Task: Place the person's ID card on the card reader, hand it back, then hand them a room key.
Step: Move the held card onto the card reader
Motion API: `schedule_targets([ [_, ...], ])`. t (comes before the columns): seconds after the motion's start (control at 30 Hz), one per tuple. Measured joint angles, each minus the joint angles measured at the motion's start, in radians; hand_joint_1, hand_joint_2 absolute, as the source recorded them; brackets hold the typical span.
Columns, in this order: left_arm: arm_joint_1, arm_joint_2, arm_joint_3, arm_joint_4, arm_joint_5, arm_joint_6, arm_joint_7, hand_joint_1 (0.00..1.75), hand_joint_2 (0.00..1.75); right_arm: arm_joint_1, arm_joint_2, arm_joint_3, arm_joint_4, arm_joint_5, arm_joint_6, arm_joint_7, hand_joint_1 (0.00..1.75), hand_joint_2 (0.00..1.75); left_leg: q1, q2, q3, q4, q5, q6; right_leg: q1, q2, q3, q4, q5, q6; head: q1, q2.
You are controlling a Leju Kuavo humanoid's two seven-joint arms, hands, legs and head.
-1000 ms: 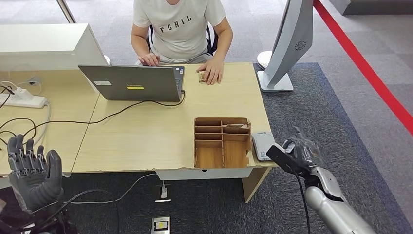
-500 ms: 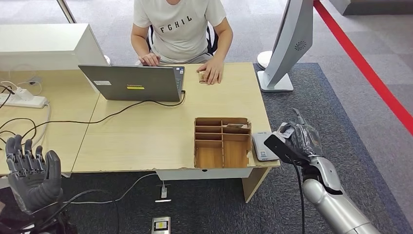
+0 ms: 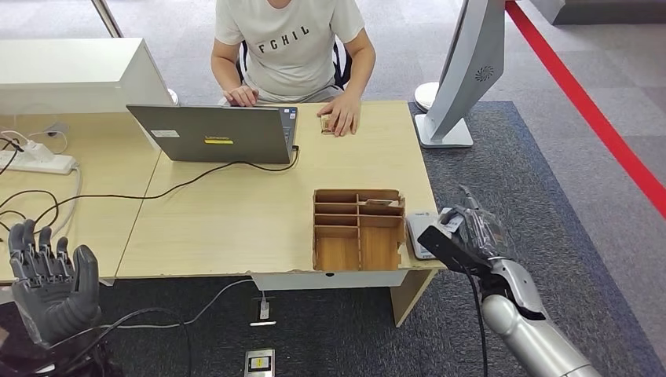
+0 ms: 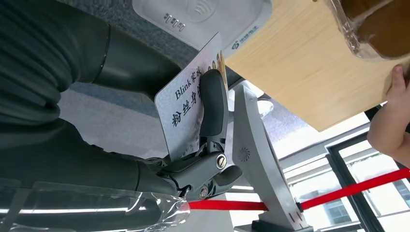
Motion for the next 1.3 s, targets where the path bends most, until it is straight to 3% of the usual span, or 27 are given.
schedule_targets([
  [0.73, 0.001, 0.0, 0.005, -0.005, -0.001, 0.0, 0.007, 0.0, 1.75, -0.007, 0.072, 0.027, 0.213, -0.039, -0.039, -0.058, 1.75, 1.75, 0.0, 0.0, 0.0, 0.0, 0.0, 0.0, 0.0, 0.0, 0.0, 0.0, 0.0, 0.0, 0.0, 0.0],
  [1.07, 0.002, 0.0, 0.006, -0.008, 0.002, 0.0, 0.0, 0.0, 1.75, -0.033, 0.089, 0.028, 0.239, -0.016, -0.049, -0.065, 1.75, 1.75, 0.0, 0.0, 0.001, 0.0, 0.0, 0.0, 0.0, 0.0, 0.001, 0.0, 0.0, 0.0, 0.0, 0.0],
  [1.3, -0.001, 0.0, 0.006, -0.01, 0.011, 0.0, -0.007, 0.0, 1.75, -0.077, 0.078, 0.018, 0.178, 0.031, -0.06, -0.037, 1.75, 1.75, 0.0, 0.0, 0.0, 0.0, 0.0, 0.0, 0.0, 0.0, 0.0, 0.0, 0.0, 0.0, 0.0, 0.0],
])
